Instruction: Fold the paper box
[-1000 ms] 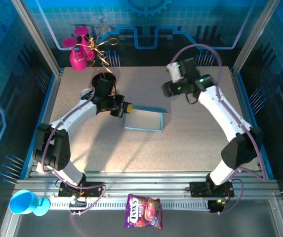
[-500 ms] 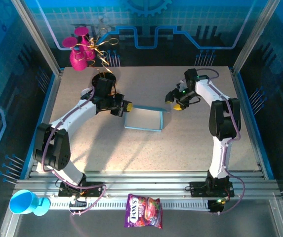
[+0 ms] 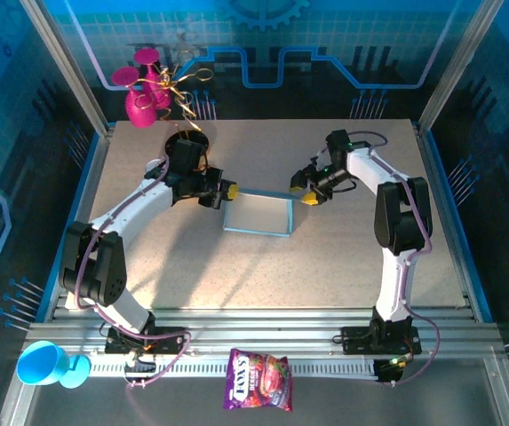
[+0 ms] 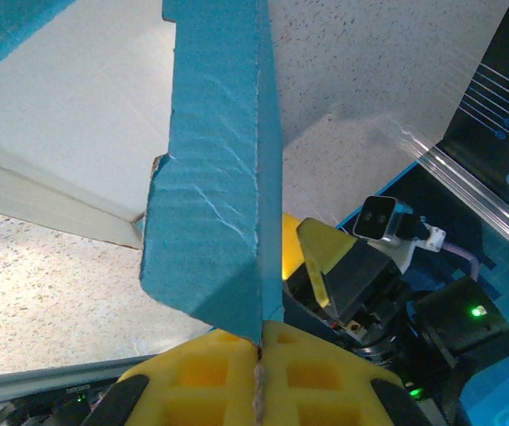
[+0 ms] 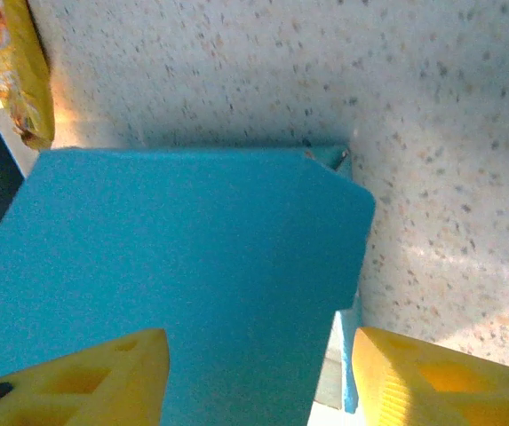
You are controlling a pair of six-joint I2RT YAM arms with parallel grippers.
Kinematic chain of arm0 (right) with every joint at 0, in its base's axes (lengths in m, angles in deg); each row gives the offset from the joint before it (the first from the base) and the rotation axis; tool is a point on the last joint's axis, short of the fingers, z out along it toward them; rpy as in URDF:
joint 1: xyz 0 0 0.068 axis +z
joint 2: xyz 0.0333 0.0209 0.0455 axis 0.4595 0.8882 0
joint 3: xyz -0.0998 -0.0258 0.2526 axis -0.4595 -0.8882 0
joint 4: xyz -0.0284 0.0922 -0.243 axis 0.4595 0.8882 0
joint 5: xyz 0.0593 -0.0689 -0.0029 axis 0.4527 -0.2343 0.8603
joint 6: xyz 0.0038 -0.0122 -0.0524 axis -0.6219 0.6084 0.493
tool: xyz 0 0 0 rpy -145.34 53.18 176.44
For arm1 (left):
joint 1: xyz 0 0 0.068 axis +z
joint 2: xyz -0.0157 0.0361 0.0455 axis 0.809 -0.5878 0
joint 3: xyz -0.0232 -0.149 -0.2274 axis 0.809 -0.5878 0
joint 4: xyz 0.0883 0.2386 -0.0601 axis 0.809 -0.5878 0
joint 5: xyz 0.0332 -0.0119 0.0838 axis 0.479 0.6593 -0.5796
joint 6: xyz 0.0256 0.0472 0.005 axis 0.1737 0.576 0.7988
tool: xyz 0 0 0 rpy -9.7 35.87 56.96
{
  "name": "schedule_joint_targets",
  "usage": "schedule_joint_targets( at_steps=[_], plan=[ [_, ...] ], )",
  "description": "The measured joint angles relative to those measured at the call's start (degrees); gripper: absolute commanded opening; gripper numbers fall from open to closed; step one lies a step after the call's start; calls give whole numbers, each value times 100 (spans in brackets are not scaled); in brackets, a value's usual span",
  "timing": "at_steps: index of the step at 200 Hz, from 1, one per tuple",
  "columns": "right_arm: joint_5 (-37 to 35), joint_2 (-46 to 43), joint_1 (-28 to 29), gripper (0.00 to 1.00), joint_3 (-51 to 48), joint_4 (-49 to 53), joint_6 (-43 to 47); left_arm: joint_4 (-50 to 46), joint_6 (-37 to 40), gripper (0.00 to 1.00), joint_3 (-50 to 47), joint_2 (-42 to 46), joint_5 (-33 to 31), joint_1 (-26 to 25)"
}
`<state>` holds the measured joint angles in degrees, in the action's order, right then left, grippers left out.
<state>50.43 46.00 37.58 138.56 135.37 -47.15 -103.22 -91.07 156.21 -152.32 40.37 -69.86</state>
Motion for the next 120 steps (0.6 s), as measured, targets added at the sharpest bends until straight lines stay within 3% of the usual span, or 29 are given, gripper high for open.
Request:
schedule_joint_targets(
  at_steps=[120],
  plan=[
    [-79,-214,-70,56,79,291,205,7,0,0,-4,-9,2,4]
  ],
)
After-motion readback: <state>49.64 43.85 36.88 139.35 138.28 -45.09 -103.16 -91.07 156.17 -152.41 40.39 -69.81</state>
